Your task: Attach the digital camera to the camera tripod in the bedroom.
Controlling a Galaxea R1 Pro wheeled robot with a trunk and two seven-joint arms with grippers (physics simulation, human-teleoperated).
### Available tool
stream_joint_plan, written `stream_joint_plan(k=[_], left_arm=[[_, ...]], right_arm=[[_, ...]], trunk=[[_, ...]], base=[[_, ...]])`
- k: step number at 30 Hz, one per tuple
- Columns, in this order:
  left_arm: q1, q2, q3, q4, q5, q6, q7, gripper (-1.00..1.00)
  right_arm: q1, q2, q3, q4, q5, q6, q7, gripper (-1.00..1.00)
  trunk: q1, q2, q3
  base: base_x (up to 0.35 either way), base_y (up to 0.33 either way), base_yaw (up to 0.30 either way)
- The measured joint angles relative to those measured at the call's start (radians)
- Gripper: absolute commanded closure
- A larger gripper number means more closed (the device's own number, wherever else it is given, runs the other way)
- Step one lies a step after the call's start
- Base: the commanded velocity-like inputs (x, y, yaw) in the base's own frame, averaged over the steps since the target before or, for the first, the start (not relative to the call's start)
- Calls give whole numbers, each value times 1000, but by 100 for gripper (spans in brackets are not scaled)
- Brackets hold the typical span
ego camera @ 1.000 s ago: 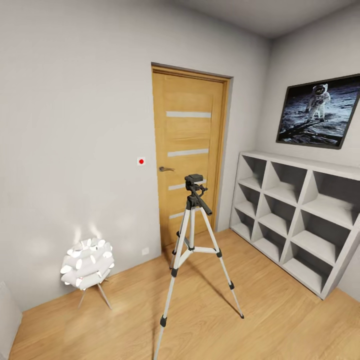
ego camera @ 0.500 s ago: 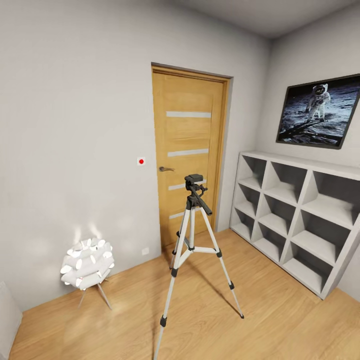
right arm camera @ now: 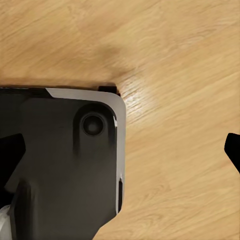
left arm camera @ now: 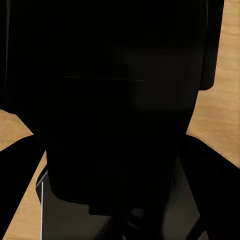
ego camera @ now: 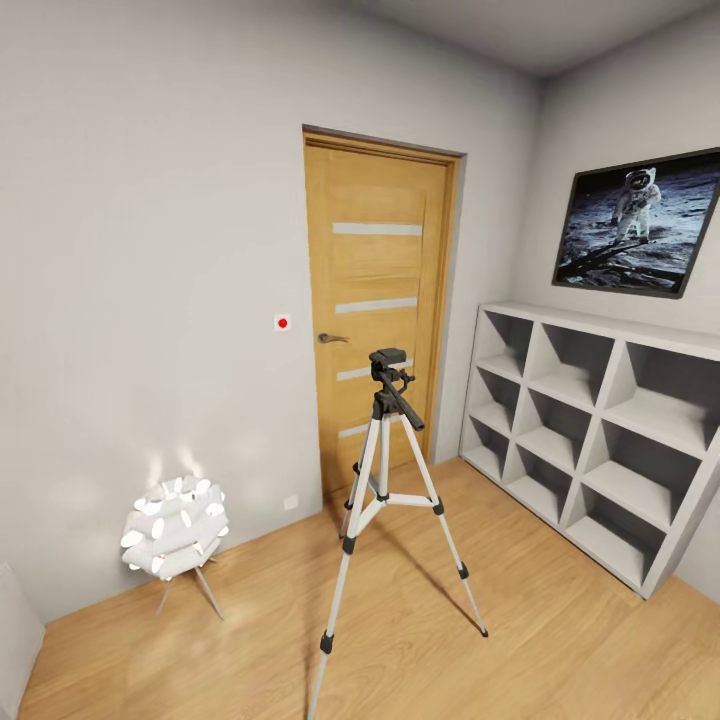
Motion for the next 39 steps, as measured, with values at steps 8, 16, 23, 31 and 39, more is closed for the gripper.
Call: stream_joint_plan(k=[8, 16, 23, 31, 39], left_arm=[[0, 0, 0, 0, 0, -1, 0, 100], [0, 0, 0, 0, 0, -2, 0, 100], [0, -2, 0, 0, 0, -2, 0, 100], [0, -2, 0, 0, 0, -3, 1, 100], [0, -2, 0, 0, 0, -3, 1, 100]], right_arm=[[0, -1, 0, 0, 0, 0, 0, -100], [0, -1, 0, 0, 0, 0, 0, -100], [0, 1, 0, 0, 0, -1, 0, -100], [0, 1, 0, 0, -5, -2, 0, -100], [0, 1, 0, 0, -6, -2, 0, -100]], trunk=[[0, 0, 0], [0, 0, 0], [0, 0, 0], [0, 0, 0], [0, 0, 0]], base=[[158, 89, 0], [212, 263, 0], [150, 323, -1], [24, 338, -197], [1, 340, -243]])
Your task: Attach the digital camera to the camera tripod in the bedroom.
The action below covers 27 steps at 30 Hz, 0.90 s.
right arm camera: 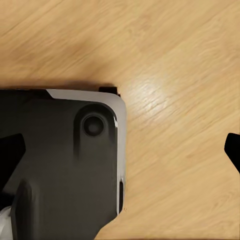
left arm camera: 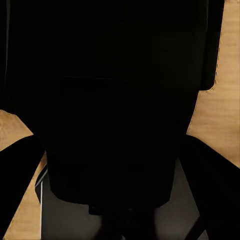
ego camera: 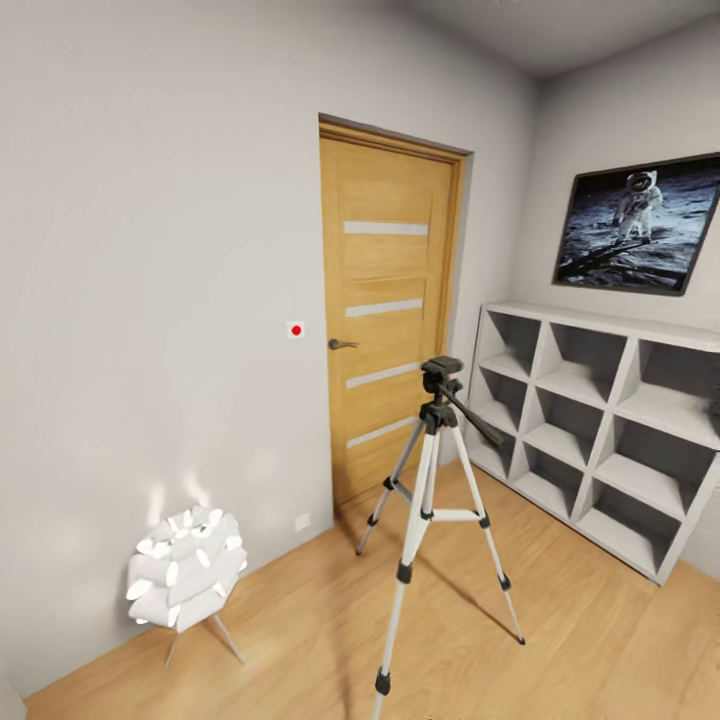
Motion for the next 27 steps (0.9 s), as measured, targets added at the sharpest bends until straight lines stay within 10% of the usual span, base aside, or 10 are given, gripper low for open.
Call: stream_joint_plan(k=[27], left_arm=[[0, 0, 0, 0, 1, 0, 0, 100]], right_arm=[[0, -2, 0, 0, -1, 0, 0, -100]], trunk=[[0, 0, 0]], base=[[0, 340, -246]])
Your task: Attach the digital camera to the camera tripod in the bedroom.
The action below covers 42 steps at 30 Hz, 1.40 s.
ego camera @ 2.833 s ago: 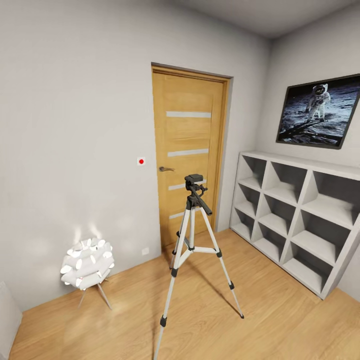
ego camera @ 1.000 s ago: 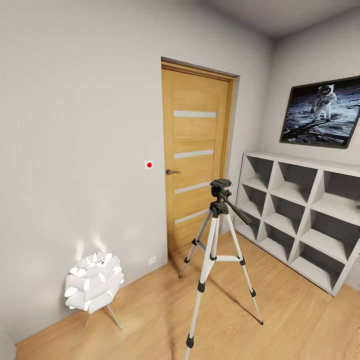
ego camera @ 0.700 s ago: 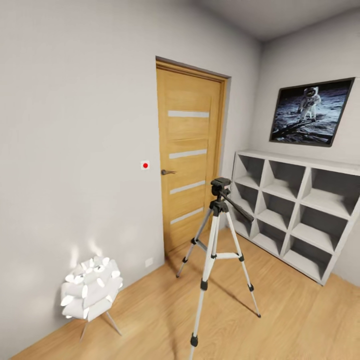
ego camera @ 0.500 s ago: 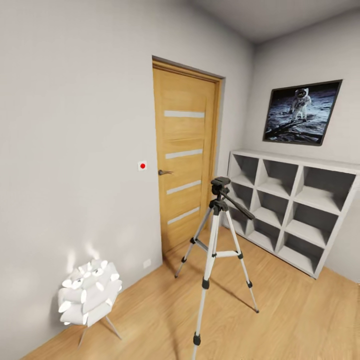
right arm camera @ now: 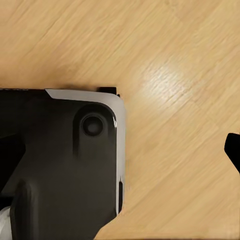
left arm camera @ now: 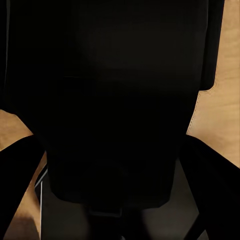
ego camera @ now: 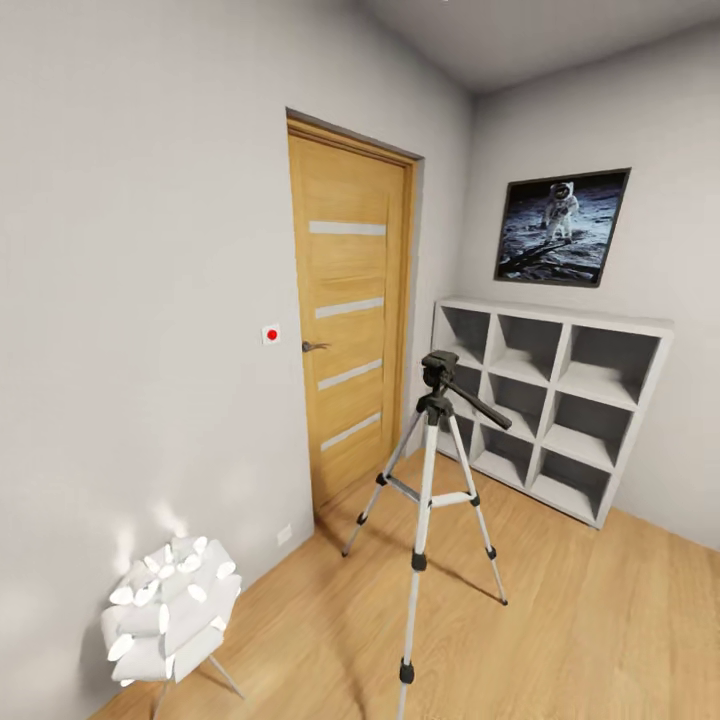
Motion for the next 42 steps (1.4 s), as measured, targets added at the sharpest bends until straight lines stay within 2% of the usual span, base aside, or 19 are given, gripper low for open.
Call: stream_joint_plan(k=[8, 42], left_arm=[[0, -1, 0, 0, 0, 0, 0, 100], [0, 0, 0, 0, 0, 0, -1, 100]], right_arm=[[0, 0, 0, 0, -1, 0, 0, -100], [0, 0, -1, 0, -1, 0, 0, -100]], trunk=[[0, 0, 0], [0, 0, 0]], base=[[0, 251, -246], [0, 5, -246]])
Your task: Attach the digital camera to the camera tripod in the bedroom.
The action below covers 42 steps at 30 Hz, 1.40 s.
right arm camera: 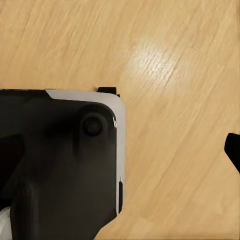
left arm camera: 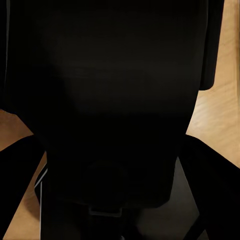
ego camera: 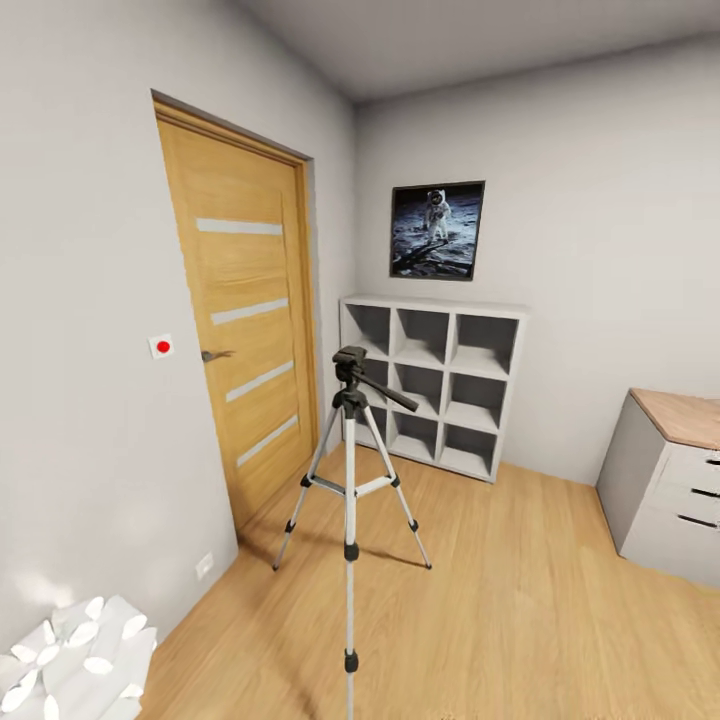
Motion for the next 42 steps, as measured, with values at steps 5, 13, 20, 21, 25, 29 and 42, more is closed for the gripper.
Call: stream_joint_plan(k=[5, 13, 20, 21, 25, 29, 42], left_arm=[[0, 0, 0, 0, 0, 0, 0, 100], [0, 0, 0, 0, 0, 0, 0, 100], [0, 0, 0, 1, 0, 0, 1, 100], [0, 0, 0, 1, 0, 0, 2, 100], [0, 0, 0, 0, 0, 0, 2, 100], [0, 0, 0, 0, 1, 0, 2, 100], [0, 0, 0, 1, 1, 0, 3, 100]], right_arm=[[0, 0, 0, 0, 0, 0, 0, -100], [0, 0, 1, 0, 0, 0, 0, -100], [0, 0, 1, 0, 0, 0, 0, -100], [0, 0, 1, 0, 0, 0, 0, -100], [0, 2, 1, 0, 2, 0, 0, -100], [0, 2, 1, 0, 3, 1, 0, -100], [0, 3, 1, 0, 4, 2, 0, -100]], trunk=[[0, 0, 0], [0, 0, 0], [0, 0, 0], [0, 0, 0], [0, 0, 0], [0, 0, 0], [0, 0, 0]], base=[[0, 0, -246], [0, 0, -246], [0, 0, -246], [0, 0, -246], [0, 0, -246], [0, 0, -246], [0, 0, -241]])
